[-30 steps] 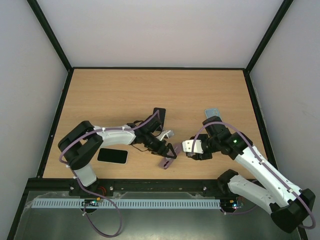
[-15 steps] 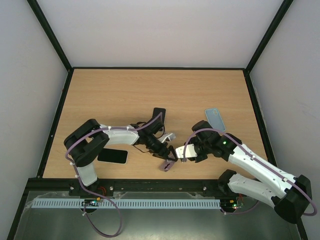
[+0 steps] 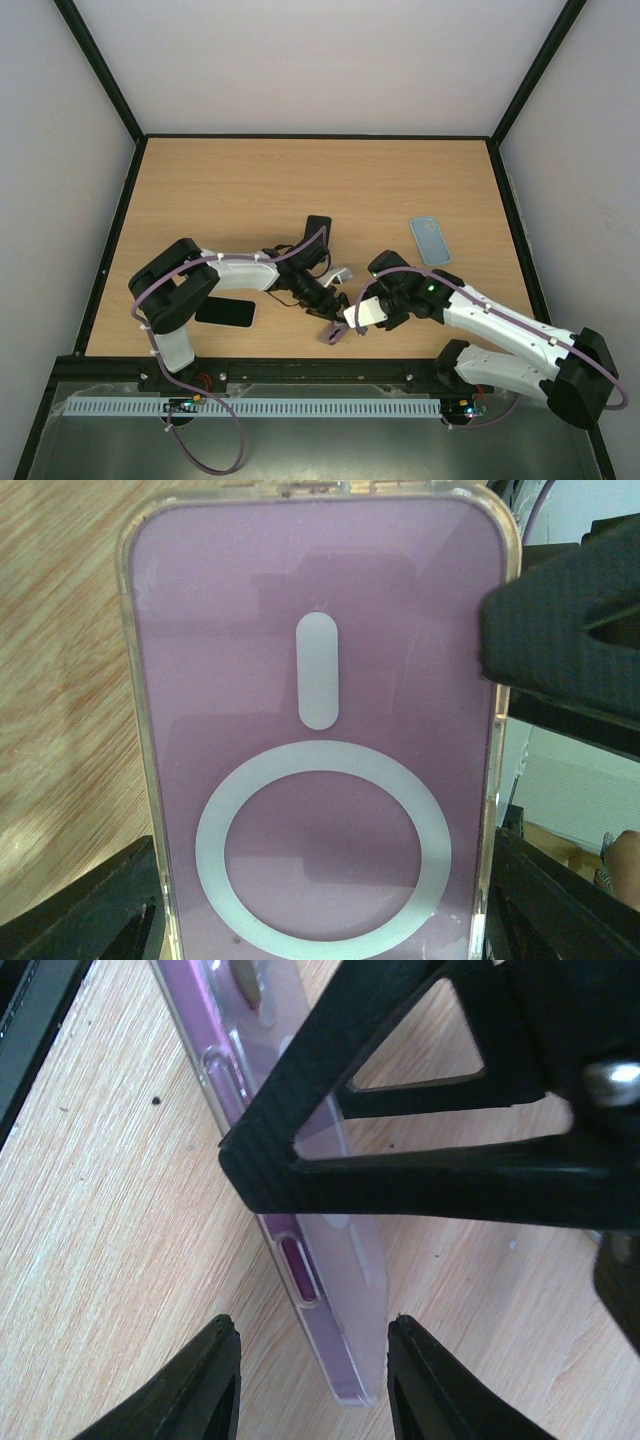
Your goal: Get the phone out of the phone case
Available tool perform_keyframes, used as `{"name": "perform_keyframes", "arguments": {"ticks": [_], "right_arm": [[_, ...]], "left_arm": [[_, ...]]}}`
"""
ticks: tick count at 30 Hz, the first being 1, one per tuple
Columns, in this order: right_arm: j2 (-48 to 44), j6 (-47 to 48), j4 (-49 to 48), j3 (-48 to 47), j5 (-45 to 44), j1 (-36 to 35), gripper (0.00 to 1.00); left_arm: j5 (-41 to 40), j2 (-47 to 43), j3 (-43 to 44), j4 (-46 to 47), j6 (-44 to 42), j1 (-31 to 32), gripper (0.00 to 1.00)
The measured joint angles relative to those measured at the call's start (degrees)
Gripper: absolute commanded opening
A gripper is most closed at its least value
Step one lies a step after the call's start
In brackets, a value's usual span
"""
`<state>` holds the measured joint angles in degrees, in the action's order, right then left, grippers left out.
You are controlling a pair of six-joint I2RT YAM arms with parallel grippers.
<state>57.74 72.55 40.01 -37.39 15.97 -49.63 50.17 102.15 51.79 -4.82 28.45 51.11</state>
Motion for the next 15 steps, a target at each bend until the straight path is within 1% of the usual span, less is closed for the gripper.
{"name": "perform_keyframes", "arguments": {"ticks": [3, 7, 10, 12, 15], "right_arm": [[0.07, 0.39, -1.44, 1.57, -1.57, -0.35, 0.36], [0.04, 0.52, -4.2, 3.48, -2.78, -0.76, 0.29], [-0.2, 0.42, -6.05, 4.48, -3.02, -0.85, 0.26], [-0.48, 0.33, -7.17, 5.14, -3.17, -0.98, 0.25], [-0.59, 0.39, -8.22, 5.86, -3.37, -1.07, 0.2]], "left_arm": [[0.37, 0.24, 0.0, 0.55, 0.0, 0.04, 0.37], [0.44, 0.92, -0.11, 0.85, 0.02, 0.09, 0.39], [0.48, 1.18, -0.11, 0.98, 0.02, 0.09, 0.41], [0.7, 1.27, -0.11, 1.09, 0.02, 0.09, 0.44], [0.83, 1.38, -0.11, 1.11, -0.02, 0.09, 0.53]]}}
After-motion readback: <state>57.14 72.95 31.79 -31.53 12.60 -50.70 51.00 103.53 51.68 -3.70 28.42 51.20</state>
